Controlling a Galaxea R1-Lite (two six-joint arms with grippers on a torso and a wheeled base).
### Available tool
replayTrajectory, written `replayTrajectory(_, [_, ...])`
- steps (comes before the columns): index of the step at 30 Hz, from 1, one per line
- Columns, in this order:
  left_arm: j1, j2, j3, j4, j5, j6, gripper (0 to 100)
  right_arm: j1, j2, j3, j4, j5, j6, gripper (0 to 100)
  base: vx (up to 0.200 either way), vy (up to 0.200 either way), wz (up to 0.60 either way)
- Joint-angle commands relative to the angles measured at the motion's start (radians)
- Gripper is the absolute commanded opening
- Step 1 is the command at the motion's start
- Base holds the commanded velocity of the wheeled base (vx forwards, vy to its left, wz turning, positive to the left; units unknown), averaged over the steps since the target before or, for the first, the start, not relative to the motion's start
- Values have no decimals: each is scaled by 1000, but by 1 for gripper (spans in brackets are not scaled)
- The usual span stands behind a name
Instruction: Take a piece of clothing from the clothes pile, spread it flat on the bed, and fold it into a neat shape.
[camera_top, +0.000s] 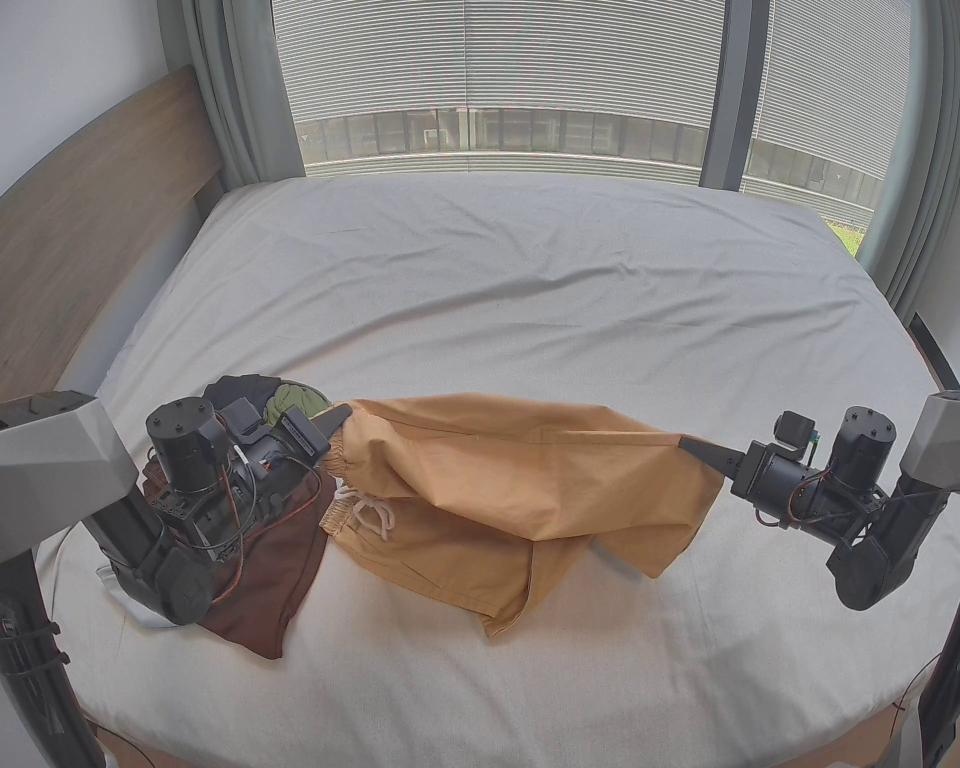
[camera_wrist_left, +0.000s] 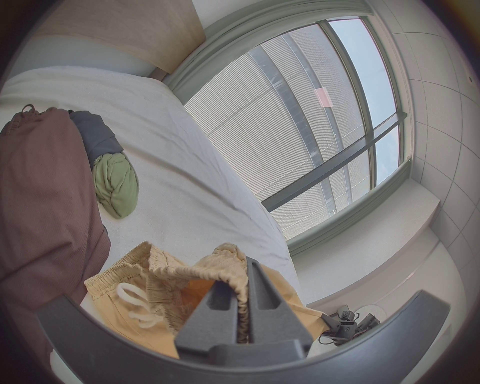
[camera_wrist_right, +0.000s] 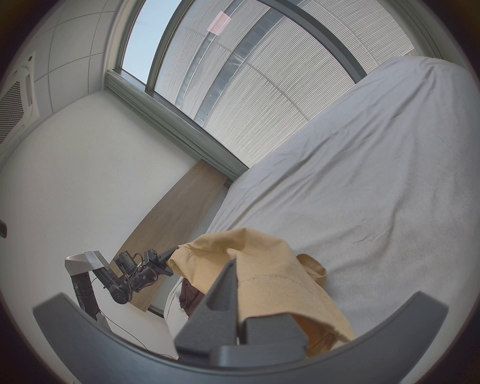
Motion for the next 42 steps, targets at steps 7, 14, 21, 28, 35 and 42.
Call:
replayTrajectory(7, [51, -26, 1, -7, 0, 0, 0, -48, -58, -12, 0, 5, 2, 0, 0, 0, 0])
replayTrajectory(14, [52, -32, 17, -52, -1, 0, 0, -94, -59, -32, 0, 25, 18, 0, 0, 0, 0])
replayTrajectory(21, [31, -107, 53, -64, 0, 2, 0, -82, -55, -33, 0, 22, 18, 0, 0, 0, 0])
replayTrajectory(28, [-23, -210, 47, 65, 9, 3, 0, -80, -55, -41, 0, 15, 17, 0, 0, 0, 0])
replayTrajectory(35, [-78, -281, -20, 280, 127, 23, 0, -80, -55, -42, 0, 13, 17, 0, 0, 0, 0])
replayTrajectory(42, [-116, -362, -94, 502, 203, 29, 0, -86, -55, -47, 0, 13, 17, 0, 0, 0, 0])
